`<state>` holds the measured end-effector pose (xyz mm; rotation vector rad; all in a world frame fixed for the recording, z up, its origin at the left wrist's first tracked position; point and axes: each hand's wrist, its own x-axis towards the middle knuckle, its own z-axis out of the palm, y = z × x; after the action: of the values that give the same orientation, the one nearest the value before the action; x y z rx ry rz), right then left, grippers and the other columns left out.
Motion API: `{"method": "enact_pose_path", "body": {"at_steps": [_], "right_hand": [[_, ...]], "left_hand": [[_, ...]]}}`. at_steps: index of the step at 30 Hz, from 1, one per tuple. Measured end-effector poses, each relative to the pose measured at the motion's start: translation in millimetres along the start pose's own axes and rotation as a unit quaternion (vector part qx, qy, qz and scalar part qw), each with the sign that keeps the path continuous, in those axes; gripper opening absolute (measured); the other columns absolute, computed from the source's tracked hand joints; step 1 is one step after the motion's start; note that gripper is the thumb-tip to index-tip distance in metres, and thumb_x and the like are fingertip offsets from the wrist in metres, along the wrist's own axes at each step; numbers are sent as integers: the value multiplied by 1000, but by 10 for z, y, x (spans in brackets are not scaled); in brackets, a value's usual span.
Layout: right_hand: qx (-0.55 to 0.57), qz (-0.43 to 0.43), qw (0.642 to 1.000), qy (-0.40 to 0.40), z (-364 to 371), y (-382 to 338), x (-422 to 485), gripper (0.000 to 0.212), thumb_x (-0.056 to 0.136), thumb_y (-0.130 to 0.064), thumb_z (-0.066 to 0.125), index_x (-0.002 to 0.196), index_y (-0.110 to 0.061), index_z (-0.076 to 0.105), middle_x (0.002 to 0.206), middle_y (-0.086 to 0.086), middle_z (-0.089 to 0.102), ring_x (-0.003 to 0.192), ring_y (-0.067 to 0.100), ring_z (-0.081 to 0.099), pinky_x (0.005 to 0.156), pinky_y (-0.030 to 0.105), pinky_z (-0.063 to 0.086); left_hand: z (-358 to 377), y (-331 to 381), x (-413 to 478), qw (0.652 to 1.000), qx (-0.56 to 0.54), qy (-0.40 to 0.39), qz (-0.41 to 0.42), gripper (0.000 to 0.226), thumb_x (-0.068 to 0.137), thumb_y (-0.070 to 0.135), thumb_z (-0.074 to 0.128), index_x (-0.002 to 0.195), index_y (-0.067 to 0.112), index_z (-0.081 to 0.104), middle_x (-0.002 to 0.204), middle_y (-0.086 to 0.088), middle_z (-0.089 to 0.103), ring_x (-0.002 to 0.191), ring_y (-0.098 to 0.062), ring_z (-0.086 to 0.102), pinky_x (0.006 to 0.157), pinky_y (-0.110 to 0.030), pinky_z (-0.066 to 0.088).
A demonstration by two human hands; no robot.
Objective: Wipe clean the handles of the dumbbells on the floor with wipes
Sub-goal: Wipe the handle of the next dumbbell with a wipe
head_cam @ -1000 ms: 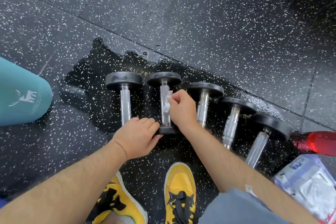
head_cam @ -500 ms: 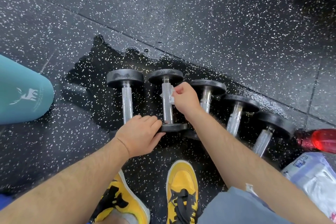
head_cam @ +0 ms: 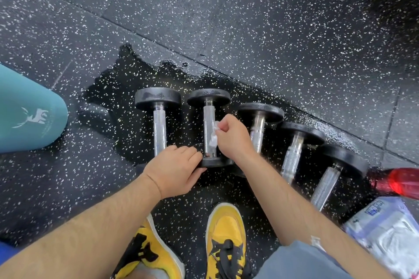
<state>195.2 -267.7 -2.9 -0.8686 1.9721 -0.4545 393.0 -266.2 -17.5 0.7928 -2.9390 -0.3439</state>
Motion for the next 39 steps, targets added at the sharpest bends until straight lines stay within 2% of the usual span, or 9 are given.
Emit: {"method": "enact_pose_path", "body": {"at_steps": [5,8,11,18,22,25,29,33,39], "right_hand": [[54,-50,995,65,34,-83,14,18,99,-10,54,86,-21,59,91,-9,61,81,2,54,65,20,39],[32,-66,995,63,86,-5,-53,15,99,-17,57,87,-22,63,96,-9,63,90,3,57,68,16,39],[-3,-80,994,68,134,46,-28,14,98,-22,60,85,-24,64,101,-8,63,90,1,56,69,12,35],[29,-103,991,80,108,15,-200,15,98,-22,63,89,-35,64,101,-14,61,91,-4,56,76,11,40],[-20,-148,986,78,81,-43,-83,10,97,-22,64,89,-23,71,96,-9,58,88,2,53,77,19,38],[-32,-175,981,80,126,-54,-22,12,95,-18,64,98,-22,75,91,-14,50,87,6,52,77,22,38],[-82,-199,975,55,156,38,-137,15,95,-13,63,98,-20,76,89,-14,46,87,11,52,76,25,41],[-120,-218,965,80,158,-80,-15,15,94,-9,61,92,-10,76,90,-2,51,85,19,52,75,34,47],[-135,-238,958,81,201,-53,-193,20,95,-10,58,99,-11,77,93,-8,47,89,18,54,74,27,41]], "left_hand": [[11,11,6,1000,-3,0,0,33,96,42,44,89,17,63,79,4,58,63,-19,56,56,-32,42],[9,10,-9,1000,0,1,3,33,96,42,44,88,17,63,78,4,58,62,-18,55,56,-31,40],[1,4,9,1000,1,4,2,34,95,42,44,87,16,63,77,3,58,62,-19,55,56,-31,40],[5,14,-9,1000,-4,6,5,33,95,42,44,87,16,63,77,3,57,62,-19,55,55,-32,41],[0,2,27,1000,-4,6,-1,34,95,42,43,87,16,63,77,3,58,62,-19,57,56,-33,43],[17,11,3,1000,-4,7,3,34,95,42,44,87,16,64,76,2,58,62,-20,57,55,-33,43],[20,0,13,1000,-4,11,2,33,95,42,45,86,16,63,76,2,58,62,-19,57,54,-33,43],[16,-3,22,1000,-7,10,2,34,96,42,43,86,16,62,77,2,58,62,-20,57,54,-33,43],[9,15,7,1000,-8,12,3,33,95,43,44,84,17,62,76,2,59,62,-20,58,54,-34,44]]}}
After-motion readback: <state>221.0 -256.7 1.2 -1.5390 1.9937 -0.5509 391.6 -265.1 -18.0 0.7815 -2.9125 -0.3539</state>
